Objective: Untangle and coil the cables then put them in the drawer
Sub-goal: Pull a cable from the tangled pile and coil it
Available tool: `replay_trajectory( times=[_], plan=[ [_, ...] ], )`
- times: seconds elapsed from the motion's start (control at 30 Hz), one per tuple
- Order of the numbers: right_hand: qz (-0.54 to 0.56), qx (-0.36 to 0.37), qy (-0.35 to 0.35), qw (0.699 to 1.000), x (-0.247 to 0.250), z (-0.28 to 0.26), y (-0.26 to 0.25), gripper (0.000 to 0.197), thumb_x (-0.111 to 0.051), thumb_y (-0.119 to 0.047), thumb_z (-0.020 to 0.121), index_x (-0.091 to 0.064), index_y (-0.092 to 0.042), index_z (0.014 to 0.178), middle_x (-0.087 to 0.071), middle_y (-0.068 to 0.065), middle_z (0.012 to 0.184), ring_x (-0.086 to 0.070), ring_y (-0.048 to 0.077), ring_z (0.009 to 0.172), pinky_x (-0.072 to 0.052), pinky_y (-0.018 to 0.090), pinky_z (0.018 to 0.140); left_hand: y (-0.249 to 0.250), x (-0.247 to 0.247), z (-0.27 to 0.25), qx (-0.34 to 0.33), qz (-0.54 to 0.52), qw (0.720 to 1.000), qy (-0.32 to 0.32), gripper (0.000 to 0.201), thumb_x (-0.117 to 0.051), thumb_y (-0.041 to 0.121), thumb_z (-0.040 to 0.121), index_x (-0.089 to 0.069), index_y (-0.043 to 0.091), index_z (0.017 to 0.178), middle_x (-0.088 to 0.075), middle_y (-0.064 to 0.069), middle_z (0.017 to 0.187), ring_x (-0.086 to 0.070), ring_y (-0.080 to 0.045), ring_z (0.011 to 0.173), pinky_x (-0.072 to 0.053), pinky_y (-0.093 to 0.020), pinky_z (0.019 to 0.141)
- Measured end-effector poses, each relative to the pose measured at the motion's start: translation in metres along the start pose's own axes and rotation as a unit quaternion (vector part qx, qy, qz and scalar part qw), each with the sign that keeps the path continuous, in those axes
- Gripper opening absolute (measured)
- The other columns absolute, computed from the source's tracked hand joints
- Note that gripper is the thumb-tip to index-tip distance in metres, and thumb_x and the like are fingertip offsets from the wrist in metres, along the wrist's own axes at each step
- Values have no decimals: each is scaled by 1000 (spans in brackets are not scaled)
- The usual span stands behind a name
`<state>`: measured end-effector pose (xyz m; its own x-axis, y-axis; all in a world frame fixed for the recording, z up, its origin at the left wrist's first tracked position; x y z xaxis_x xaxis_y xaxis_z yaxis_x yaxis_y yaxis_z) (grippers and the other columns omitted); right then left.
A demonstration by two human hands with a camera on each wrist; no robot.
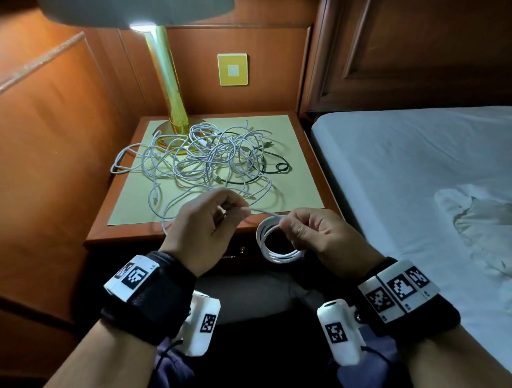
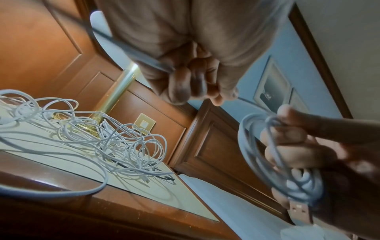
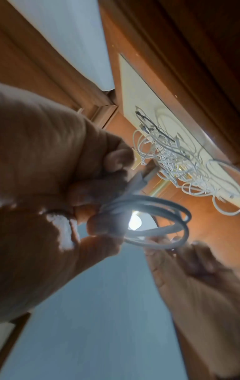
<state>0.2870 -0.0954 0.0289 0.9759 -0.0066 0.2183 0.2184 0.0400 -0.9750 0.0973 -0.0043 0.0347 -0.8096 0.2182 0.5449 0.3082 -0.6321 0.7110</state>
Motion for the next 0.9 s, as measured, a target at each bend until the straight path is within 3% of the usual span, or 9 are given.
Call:
replay_trajectory(
  times=[0.1, 0.17, 0.3, 0.4, 0.5, 0.67, 0.73, 0.8, 0.9],
  plan=[
    [105, 7, 41, 994, 4, 2, -2, 37, -51, -34, 98, -51, -19, 64, -41, -10, 58, -35, 2, 52, -33, 12, 53, -2, 3, 1, 17, 16, 999, 29, 33, -61, 47, 88, -72, 16, 84, -65, -2, 70, -58, -25, 62, -50, -31, 62],
    [151, -7, 85, 985, 7, 4, 0, 36, -48, -36, 97, -46, -15, 67, -39, -8, 57, -31, 4, 51, -30, 13, 51, -4, 6, 2, 17, 28, 999, 42, 39, -58, 50, 88, -74, 15, 85, -69, -5, 73, -63, -27, 67, -50, -32, 66],
    [242, -54, 169, 954, 19, 4, 1, 35, -55, -41, 93, -44, -18, 70, -31, -3, 58, -18, 14, 55, -15, 31, 54, -10, 20, 5, 19, 65, 993, 95, 26, -70, 35, 91, -73, 10, 84, -68, -5, 71, -62, -22, 64, -47, -22, 60],
    [298, -76, 225, 924, 29, 3, 0, 34, -49, -41, 96, -44, -19, 70, -31, -6, 56, -22, 12, 53, -19, 30, 54, -11, 28, 3, 52, 74, 988, 122, 13, -73, 23, 89, -67, 13, 83, -64, 2, 71, -59, -13, 65, -42, -10, 53],
    [341, -86, 262, 899, 35, 3, 6, 36, -49, -41, 100, -47, -22, 69, -31, -8, 55, -23, 10, 52, -21, 27, 53, -15, 31, 0, 88, 85, 984, 133, 15, -74, 24, 88, -64, 18, 79, -62, 10, 70, -57, -9, 59, -41, -10, 52],
    [354, -80, 248, 898, 27, 4, 6, 33, -54, -45, 91, -49, -22, 69, -37, -7, 54, -25, 9, 45, -15, 32, 59, -11, 17, -2, 87, 135, 982, 103, 19, -77, 18, 85, -63, 15, 72, -52, 17, 59, -49, 2, 52, -36, -5, 54],
    [343, -71, 247, 904, 25, 3, 4, 33, -54, -45, 91, -50, -21, 70, -41, -6, 53, -28, 8, 44, -20, 29, 57, -9, 7, -3, 67, 156, 983, 69, 21, -78, 19, 84, -63, 14, 70, -52, 12, 59, -49, -11, 52, -33, -9, 53],
    [314, -58, 247, 915, 23, 2, 2, 32, -52, -44, 92, -50, -19, 72, -44, -5, 55, -32, 8, 45, -23, 28, 56, -7, -3, -4, 58, 182, 981, 22, 24, -75, 26, 86, -61, 16, 69, -52, 8, 61, -53, -23, 58, -39, -24, 56],
    [265, -22, 249, 931, 19, 2, -1, 30, -54, -42, 88, -50, -16, 74, -51, -2, 57, -40, 8, 50, -27, 24, 52, 2, -10, -5, 43, 208, 977, -22, 26, -64, 40, 90, -59, 21, 72, -55, 7, 64, -56, -27, 64, -51, -34, 58]
  ],
)
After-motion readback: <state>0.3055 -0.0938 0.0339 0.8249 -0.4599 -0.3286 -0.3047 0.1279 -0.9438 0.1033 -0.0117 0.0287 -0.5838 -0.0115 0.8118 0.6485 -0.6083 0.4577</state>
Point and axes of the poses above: each hand's wrist, its own z-axis towards the middle knuckle, its own x-axis out of the back of the hand, y = z × x, the point moved 3 cm from there along z, towards the middle knuckle
